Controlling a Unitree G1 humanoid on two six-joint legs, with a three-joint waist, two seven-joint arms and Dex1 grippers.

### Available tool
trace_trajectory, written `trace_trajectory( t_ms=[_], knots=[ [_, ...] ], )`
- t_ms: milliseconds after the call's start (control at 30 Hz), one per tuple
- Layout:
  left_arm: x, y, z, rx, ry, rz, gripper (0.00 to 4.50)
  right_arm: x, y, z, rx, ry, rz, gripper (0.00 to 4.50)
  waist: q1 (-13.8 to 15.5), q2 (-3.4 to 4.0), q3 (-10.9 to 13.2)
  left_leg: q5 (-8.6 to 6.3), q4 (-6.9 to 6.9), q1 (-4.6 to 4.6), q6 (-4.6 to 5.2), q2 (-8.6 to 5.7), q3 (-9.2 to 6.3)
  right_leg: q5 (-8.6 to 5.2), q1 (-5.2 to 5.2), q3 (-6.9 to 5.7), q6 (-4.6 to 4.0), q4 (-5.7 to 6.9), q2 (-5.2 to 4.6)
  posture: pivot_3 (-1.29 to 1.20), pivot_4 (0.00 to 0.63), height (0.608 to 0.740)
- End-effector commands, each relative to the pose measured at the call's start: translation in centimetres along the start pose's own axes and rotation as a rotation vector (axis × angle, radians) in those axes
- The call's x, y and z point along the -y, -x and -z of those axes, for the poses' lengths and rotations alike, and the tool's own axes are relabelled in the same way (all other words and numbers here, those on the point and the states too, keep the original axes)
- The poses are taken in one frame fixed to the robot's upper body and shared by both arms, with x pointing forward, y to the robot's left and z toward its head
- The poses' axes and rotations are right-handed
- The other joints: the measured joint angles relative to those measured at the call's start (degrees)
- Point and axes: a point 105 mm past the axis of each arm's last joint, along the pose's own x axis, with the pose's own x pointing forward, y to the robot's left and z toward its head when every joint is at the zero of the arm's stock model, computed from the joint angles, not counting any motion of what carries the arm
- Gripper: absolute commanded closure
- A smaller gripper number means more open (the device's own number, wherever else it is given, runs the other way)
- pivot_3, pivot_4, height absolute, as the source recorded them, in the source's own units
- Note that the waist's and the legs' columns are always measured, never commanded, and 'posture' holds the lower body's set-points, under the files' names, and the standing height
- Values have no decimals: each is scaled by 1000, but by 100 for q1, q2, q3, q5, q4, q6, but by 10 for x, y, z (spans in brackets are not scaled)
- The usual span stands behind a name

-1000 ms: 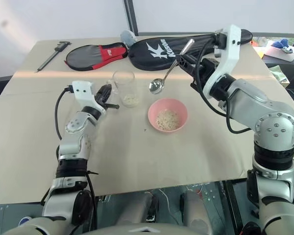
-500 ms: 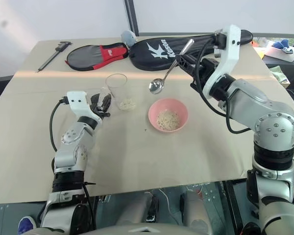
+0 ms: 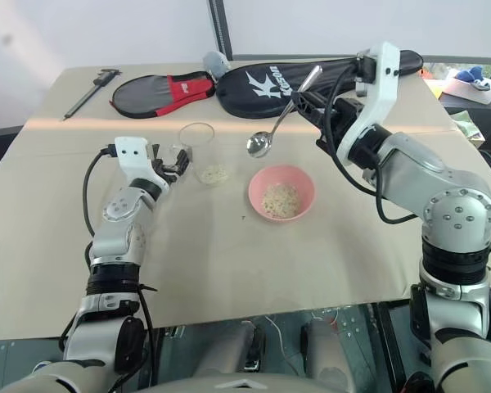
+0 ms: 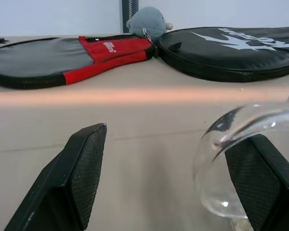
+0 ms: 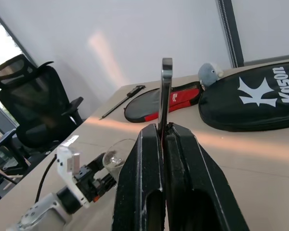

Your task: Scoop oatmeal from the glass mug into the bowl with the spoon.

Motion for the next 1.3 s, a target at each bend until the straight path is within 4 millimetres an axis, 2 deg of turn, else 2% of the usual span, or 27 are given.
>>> trace_trajectory(
  t_ms=[33,200,333,500,633,833,967,1100,1233,1300],
  knots=[
    [5,-4,-11,53,-12,27,1835,-8,2,-11,44,26,-27,4500,-7,0,0,0,0,0,0,0,0,0,0,0,0,1,0,0,150,740],
    [8,-5,-18,89,3,31,4330,-11,-1,-13,50,29,-37,4500,0,-2,-1,0,0,0,0,1,-1,0,0,0,0,1,0,0,150,740],
    [17,-7,-43,179,-13,68,4330,-26,-16,-25,76,44,-87,4500,-41,-1,-3,0,1,4,0,2,3,0,0,5,0,5,2,0,150,740],
    [35,-14,-69,272,-140,147,4330,-41,-37,-34,92,75,-141,4500,-29,-2,-3,0,0,-2,-1,2,-2,0,-4,-3,0,3,2,0,150,740],
    [48,-16,-84,335,-196,204,4330,-44,-51,-29,78,126,-144,4500,-14,-1,-3,0,1,-3,-1,-5,-1,0,-3,-2,0,0,-3,0,150,740],
    [67,-9,-99,427,-232,278,4330,-37,-62,-22,71,219,-98,4500,-29,-1,-3,1,0,-4,-1,-4,-4,0,-6,-4,0,2,-2,0,150,740],
    [72,-11,-97,429,-245,286,4330,-35,-67,-10,28,368,-76,4500,-37,-1,-3,1,0,-3,-1,-4,-3,0,-6,-3,0,2,-2,0,150,740],
    [78,-15,-98,438,-278,287,4330,-34,-75,20,-42,503,-84,4500,-56,-1,-3,1,0,-3,-1,-4,-4,0,-7,-4,0,3,-1,0,150,740],
    [85,-18,-101,453,-273,299,4330,-30,-80,44,-79,494,-88,4500,-109,-1,-3,1,1,-4,-1,-6,-5,0,-6,-6,0,2,-2,0,150,740],
    [85,-18,-100,453,-274,300,4330,-29,-80,49,-82,479,-90,4500,-125,-1,-3,1,1,-4,-1,-6,-5,0,-6,-6,0,3,-2,0,150,740]
  ],
)
